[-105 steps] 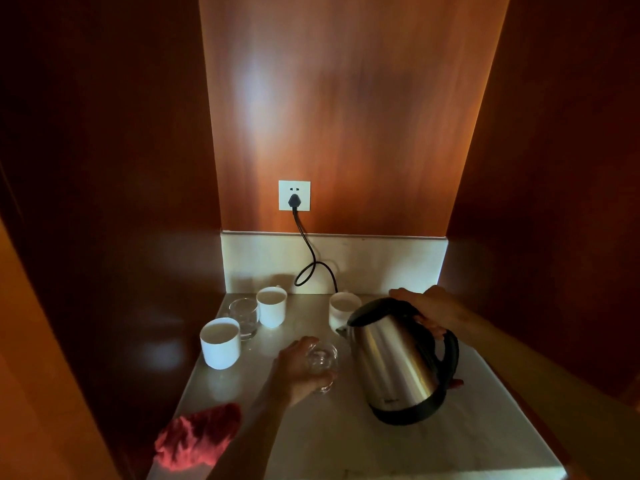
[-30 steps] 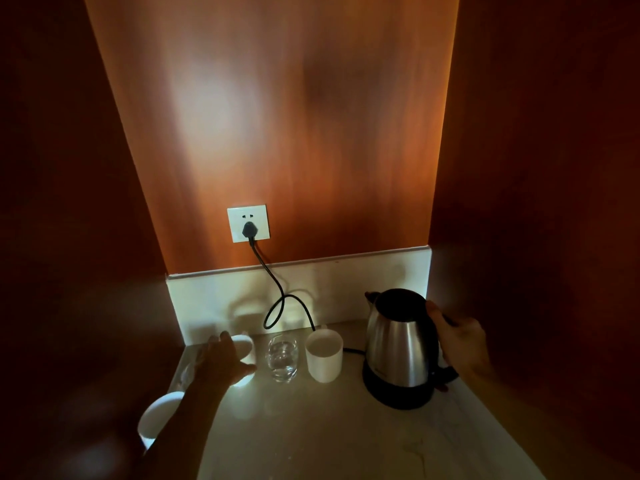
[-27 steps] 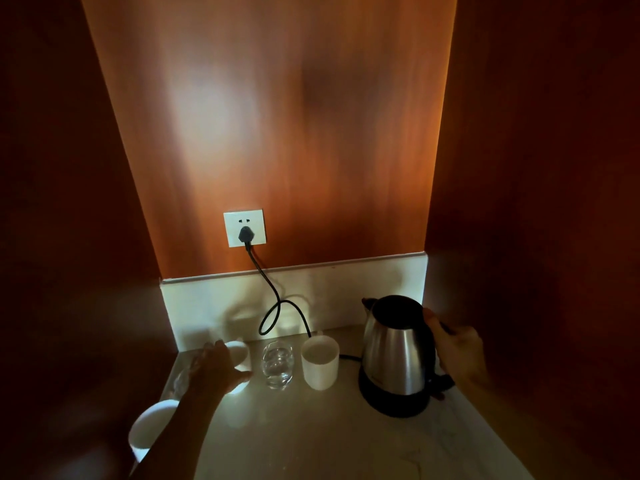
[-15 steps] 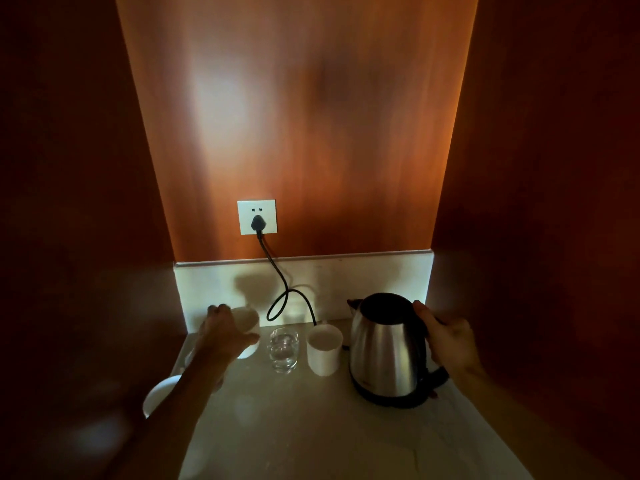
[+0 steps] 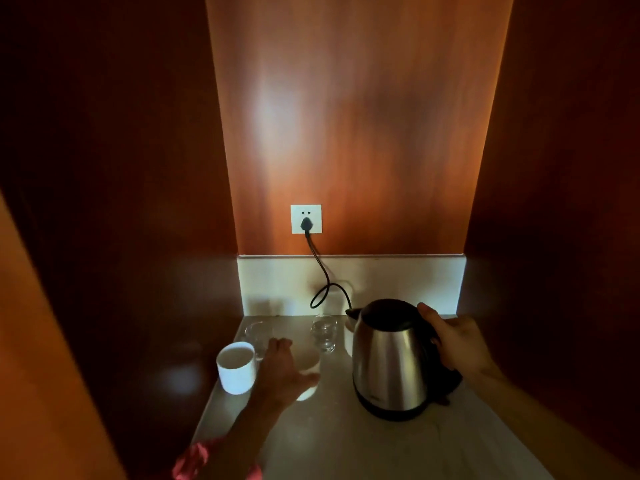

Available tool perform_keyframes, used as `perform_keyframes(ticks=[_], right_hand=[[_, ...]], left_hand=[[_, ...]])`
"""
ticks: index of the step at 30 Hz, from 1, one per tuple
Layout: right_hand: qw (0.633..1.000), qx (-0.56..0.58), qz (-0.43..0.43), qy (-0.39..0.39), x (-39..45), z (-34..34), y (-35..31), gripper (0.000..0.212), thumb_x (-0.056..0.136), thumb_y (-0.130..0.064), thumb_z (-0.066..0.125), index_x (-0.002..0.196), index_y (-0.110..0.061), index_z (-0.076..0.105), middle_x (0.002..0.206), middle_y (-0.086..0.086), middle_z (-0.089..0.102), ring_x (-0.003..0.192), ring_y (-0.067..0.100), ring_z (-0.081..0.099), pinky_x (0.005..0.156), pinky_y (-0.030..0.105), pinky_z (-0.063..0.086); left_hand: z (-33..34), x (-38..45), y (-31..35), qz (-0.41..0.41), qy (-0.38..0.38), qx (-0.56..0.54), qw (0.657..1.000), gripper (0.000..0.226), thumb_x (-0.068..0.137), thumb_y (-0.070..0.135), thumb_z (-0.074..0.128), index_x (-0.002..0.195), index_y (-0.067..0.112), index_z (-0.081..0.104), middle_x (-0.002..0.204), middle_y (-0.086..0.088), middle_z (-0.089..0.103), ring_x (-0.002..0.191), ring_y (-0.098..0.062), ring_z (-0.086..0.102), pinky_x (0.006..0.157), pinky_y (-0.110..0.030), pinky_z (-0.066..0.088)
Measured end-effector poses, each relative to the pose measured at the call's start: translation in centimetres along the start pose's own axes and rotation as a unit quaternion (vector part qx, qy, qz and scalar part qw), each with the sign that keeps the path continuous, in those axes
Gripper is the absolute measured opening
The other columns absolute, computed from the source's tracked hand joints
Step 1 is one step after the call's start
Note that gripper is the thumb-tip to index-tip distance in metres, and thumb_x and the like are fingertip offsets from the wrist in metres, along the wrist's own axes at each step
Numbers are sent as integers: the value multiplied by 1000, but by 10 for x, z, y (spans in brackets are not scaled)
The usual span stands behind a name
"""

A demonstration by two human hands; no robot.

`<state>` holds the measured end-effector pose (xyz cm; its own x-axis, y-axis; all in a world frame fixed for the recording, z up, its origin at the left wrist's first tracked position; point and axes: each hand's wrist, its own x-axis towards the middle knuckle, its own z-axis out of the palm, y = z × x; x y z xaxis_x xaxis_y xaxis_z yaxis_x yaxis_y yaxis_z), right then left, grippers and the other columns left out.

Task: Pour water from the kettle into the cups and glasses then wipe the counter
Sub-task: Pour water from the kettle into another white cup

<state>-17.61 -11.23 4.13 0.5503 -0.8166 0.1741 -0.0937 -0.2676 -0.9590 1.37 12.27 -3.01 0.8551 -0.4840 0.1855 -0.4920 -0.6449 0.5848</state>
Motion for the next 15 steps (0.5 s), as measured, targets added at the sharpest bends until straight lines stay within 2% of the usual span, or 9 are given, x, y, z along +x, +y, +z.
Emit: perform_keyframes(ticks=[3, 5, 7, 10, 12, 15], right_hand=[[1000, -9, 5, -28, -19, -3, -2, 66, 89, -49, 72, 35, -19, 47, 40, 5, 46, 34, 18, 42, 46, 27, 33], [999, -5, 16, -50, -29, -5, 0, 59, 84, -56, 74, 43, -17, 57, 46, 8, 50, 41, 20, 45, 49, 31, 34], [998, -10, 21, -61, -38, -6, 1, 57, 81, -59, 74, 45, -18, 57, 47, 9, 49, 44, 21, 44, 50, 32, 33], [996, -41, 16, -81, -50, -7, 1, 62, 83, -56, 73, 38, -19, 50, 45, 6, 48, 43, 19, 45, 54, 31, 35], [994, -60, 11, -96, -58, -7, 1, 60, 86, -53, 73, 40, -19, 54, 45, 4, 49, 43, 17, 47, 55, 31, 37], [990, -91, 1, -105, -68, -7, -3, 65, 90, -48, 71, 34, -21, 53, 40, -2, 49, 37, 10, 45, 49, 25, 36]], left_hand=[[6, -26, -2, -1, 1, -20, 1000, 92, 59, 52, 81, 135, 15, 44, 132, 3, 43, 121, -15, 48, 99, -24, 40], [9, -39, -2, -5, 3, -30, 1000, 92, 59, 51, 81, 135, 15, 45, 133, 3, 43, 121, -15, 48, 99, -22, 39], [12, -49, -2, -3, 5, -32, 999, 92, 59, 53, 81, 134, 15, 46, 132, 2, 44, 120, -14, 48, 97, -21, 39], [17, -61, -4, -3, 2, -39, 999, 90, 60, 57, 80, 133, 16, 45, 128, 3, 46, 118, -13, 49, 97, -22, 40], [20, -66, -5, -4, 2, -37, 999, 91, 59, 59, 79, 132, 17, 45, 125, 5, 46, 114, -12, 51, 95, -22, 41], [22, -69, -6, 4, 7, -33, 999, 89, 58, 60, 79, 130, 18, 48, 120, 6, 46, 110, -11, 53, 91, -19, 41]])
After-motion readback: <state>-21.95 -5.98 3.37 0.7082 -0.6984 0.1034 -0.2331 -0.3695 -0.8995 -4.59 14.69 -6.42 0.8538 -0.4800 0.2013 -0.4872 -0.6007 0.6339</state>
